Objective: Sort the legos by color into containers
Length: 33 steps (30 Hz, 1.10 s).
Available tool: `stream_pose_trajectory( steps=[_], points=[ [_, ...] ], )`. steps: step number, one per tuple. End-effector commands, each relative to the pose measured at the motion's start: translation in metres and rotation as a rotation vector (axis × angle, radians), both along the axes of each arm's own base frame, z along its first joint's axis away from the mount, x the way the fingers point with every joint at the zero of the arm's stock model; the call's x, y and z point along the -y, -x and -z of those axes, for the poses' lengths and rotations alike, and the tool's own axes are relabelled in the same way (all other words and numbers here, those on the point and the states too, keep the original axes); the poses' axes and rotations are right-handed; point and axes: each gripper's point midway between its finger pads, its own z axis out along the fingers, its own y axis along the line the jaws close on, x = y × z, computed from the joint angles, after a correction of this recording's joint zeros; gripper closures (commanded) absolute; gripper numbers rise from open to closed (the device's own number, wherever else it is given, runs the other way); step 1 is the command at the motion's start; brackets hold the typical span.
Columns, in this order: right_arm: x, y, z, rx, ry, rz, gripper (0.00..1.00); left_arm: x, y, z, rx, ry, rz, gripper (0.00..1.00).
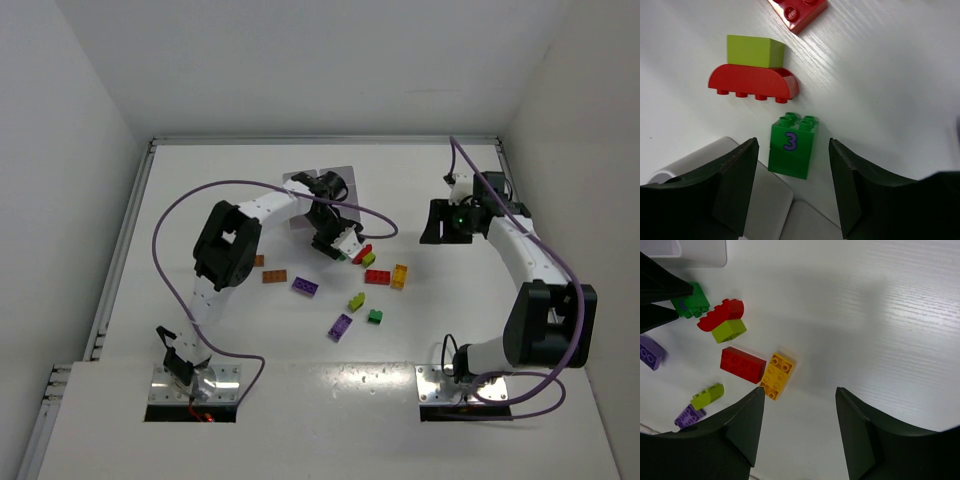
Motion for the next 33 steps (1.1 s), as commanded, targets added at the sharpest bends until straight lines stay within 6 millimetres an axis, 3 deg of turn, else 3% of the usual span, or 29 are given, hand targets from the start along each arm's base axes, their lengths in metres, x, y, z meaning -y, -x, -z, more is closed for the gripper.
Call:
stream_pose_trajectory(
  steps=[1, 5, 8, 14, 18, 19, 21, 22, 23, 24, 26, 30, 33],
  points=[
    [0.0, -0.011, -0.013, 0.04, -0.009, -0.012, 0.4, -0.021, -0.006, 0.013, -0.015, -0.074, -0.014, 0.36],
    [-0.002, -0.011, -0.011, 0.032, -0.019, -0.018, 0.4, -0.034, -0.008, 0.014, -0.031, -0.1, -0.028, 0.36],
    [-0.003, -0.012, -0.012, 0.041, -0.026, -0.023, 0.4, -0.04, -0.006, 0.016, -0.037, -0.104, -0.03, 0.43],
    [-0.004, -0.017, -0.017, 0.053, -0.032, -0.028, 0.4, -0.044, -0.001, 0.02, -0.057, -0.115, -0.047, 0.67],
    [-0.029, -0.017, -0.026, 0.056, -0.14, -0.079, 0.4, -0.037, 0.006, 0.003, -0.111, -0.055, -0.165, 0.81],
    [-0.045, -0.017, -0.035, 0.065, -0.24, -0.12, 0.4, -0.035, 0.007, -0.015, -0.105, -0.02, -0.199, 0.83],
    [-0.074, -0.009, -0.051, 0.024, -0.459, -0.15, 0.4, -0.028, 0.005, -0.028, -0.155, 0.045, -0.365, 0.88],
    [-0.086, -0.015, -0.059, 0.059, -0.525, -0.182, 0.4, -0.024, 0.003, -0.039, -0.162, 0.083, -0.435, 0.91],
    [-0.097, -0.014, -0.065, 0.009, -0.619, -0.154, 0.39, -0.018, -0.002, -0.065, -0.171, 0.184, -0.556, 0.92],
    [-0.109, -0.008, -0.071, -0.006, -0.687, -0.189, 0.39, -0.018, -0.006, -0.078, -0.161, 0.229, -0.62, 0.93],
    [-0.13, -0.009, -0.076, -0.013, -0.721, -0.249, 0.37, -0.008, -0.001, -0.115, -0.148, 0.344, -0.711, 0.94],
    [-0.156, -0.005, -0.074, -0.09, -0.767, -0.324, 0.34, -0.002, 0.005, -0.159, -0.156, 0.452, -0.842, 0.96],
    [-0.167, -0.007, -0.073, -0.145, -0.812, -0.356, 0.3, 0.005, 0.013, -0.179, -0.187, 0.505, -0.873, 0.96]
  ],
)
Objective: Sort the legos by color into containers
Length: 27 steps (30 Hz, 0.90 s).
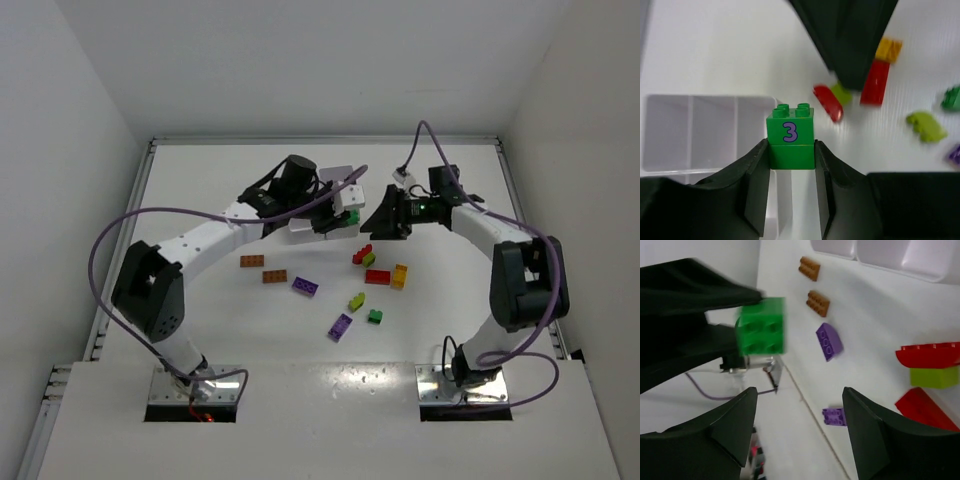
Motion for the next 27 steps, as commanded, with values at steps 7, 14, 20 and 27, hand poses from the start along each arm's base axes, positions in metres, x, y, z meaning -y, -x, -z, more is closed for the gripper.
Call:
stream_pose_trajectory(
  steps=[7, 14, 20, 27],
  points=[
    [-0.039, -0.014, -0.046, 0.051, -0.179, -0.151, 0.25, 0.018, 0.017, -0.059, -0.012, 0.21, -0.122, 0.96],
    [-0.042, -0.007, -0.065, 0.126, -0.205, -0.194, 0.17, 0.013, 0.023, -0.049, -0.008, 0.194, -0.115, 0.96],
    [-0.044, 0.0, -0.06, 0.133, -0.193, -0.191, 0.23, 0.011, 0.027, -0.053, 0.004, 0.201, -0.102, 0.96],
    [-0.048, 0.004, -0.05, 0.116, -0.169, -0.216, 0.31, 0.017, 0.029, -0.06, 0.022, 0.214, -0.079, 0.96]
  ],
)
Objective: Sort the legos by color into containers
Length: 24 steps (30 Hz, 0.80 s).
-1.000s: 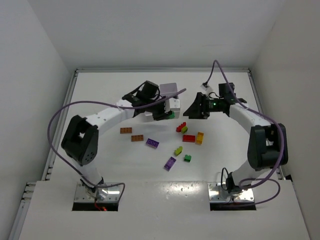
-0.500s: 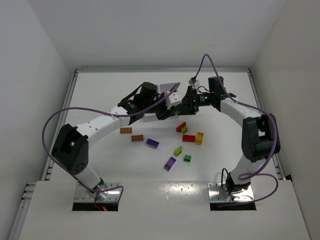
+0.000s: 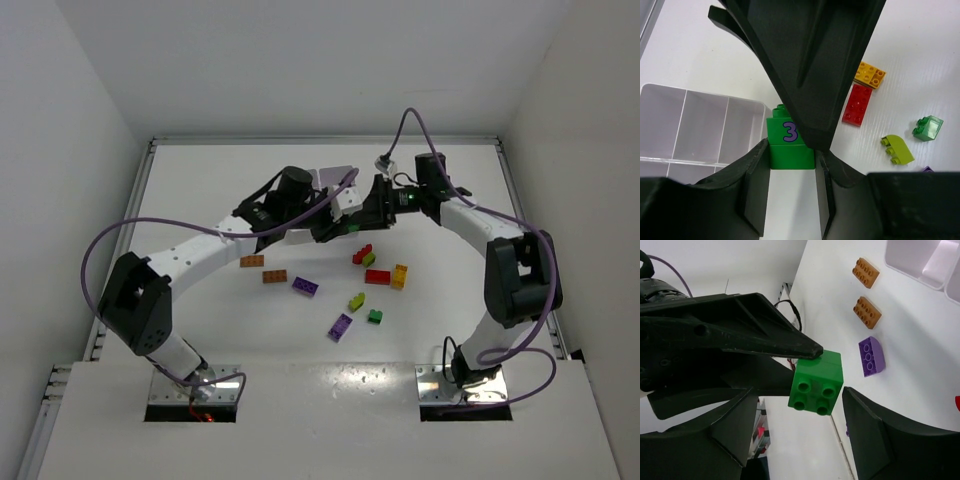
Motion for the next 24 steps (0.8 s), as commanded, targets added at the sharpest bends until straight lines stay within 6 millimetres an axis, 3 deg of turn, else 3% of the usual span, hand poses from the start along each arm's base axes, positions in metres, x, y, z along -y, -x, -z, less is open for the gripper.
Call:
stream_pose_trajectory(
  steps=[1, 2, 5, 6, 10, 12, 14, 15, 18, 20, 22, 23, 24],
  points=[
    [-0.003, 0.002, -0.008, 0.076, -0.009, -0.035, 0.31, 0.009, 0.006, -0.033, 0.066, 0.069, 0.036, 0.96],
    [-0.003, 0.003, -0.007, 0.065, -0.007, -0.035, 0.34, 0.013, 0.01, -0.033, 0.066, 0.069, 0.047, 0.96],
    [-0.003, 0.0, -0.009, 0.075, -0.003, -0.028, 0.55, 0.014, 0.012, -0.037, 0.083, 0.069, 0.051, 0.96],
    [-0.003, 0.0, -0.009, 0.075, -0.003, -0.028, 0.7, 0.014, 0.012, -0.037, 0.083, 0.069, 0.051, 0.96],
    [0.003, -0.006, -0.009, 0.095, -0.003, -0.012, 0.99, 0.005, 0.012, -0.026, 0.079, 0.022, 0.025, 0.96],
    [0.013, -0.008, -0.006, 0.092, 0.011, 0.015, 1.0, -0.01, 0.019, -0.009, 0.048, -0.023, 0.009, 0.97],
    [0.024, -0.004, -0.008, 0.092, 0.017, 0.042, 1.0, -0.026, 0.025, -0.005, 0.046, -0.045, -0.006, 0.97],
    [0.03, -0.005, -0.008, 0.116, 0.03, 0.053, 1.0, -0.039, 0.03, 0.011, 0.028, -0.092, -0.013, 0.97],
    [0.051, 0.001, 0.007, 0.071, 0.095, 0.096, 1.0, -0.055, 0.042, 0.02, 0.021, -0.136, -0.022, 0.97],
    [0.067, 0.003, 0.027, 0.118, 0.199, 0.101, 1.0, -0.065, 0.046, 0.035, -0.01, -0.169, -0.037, 0.97],
    [0.084, 0.018, 0.044, 0.074, 0.304, 0.099, 1.0, -0.069, 0.051, 0.041, -0.027, -0.183, -0.036, 0.97],
    [0.102, 0.017, 0.067, 0.094, 0.438, 0.115, 1.0, -0.068, 0.054, 0.046, -0.045, -0.188, -0.023, 0.97],
    [0.112, 0.02, 0.078, 0.085, 0.52, 0.13, 1.0, -0.068, 0.054, 0.049, -0.053, -0.194, -0.023, 0.97]
  ],
)
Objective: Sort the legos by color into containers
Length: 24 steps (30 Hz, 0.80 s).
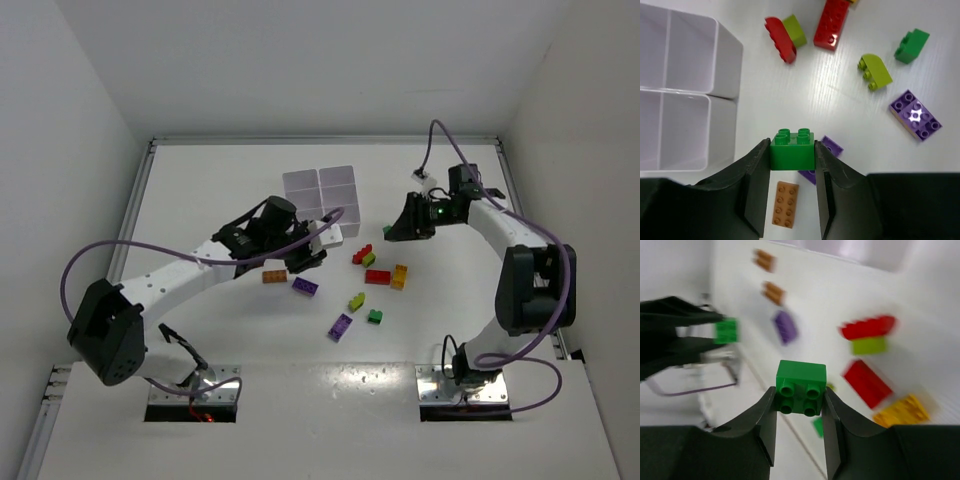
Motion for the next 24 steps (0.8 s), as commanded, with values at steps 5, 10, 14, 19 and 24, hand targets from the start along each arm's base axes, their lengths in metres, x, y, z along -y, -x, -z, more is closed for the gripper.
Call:
stream_pose_trajectory(
  steps=[5, 10, 14, 19, 24],
  points=[
    [0.094, 0.035, 0.079, -0.038, 0.651, 0.065, 1.0, 0.008, -0.011, 0.03, -0.123, -0.07, -0.005, 0.87],
    [0.119, 0.046, 0.095, -0.059, 0.798, 0.054, 0.98, 0.025, -0.02, 0.055, -0.226, -0.103, 0.019, 0.77],
    [0.125, 0.047, 0.1, -0.078, 0.829, 0.054, 0.91, 0.032, -0.026, 0.077, -0.267, -0.132, 0.031, 0.72],
    [0.125, 0.051, 0.108, -0.109, 0.833, 0.031, 0.7, 0.036, -0.03, 0.099, -0.301, -0.165, 0.049, 0.71],
    [0.116, 0.052, 0.107, -0.107, 0.798, 0.002, 0.49, 0.044, -0.03, 0.1, -0.32, -0.149, 0.082, 0.5]
  ],
)
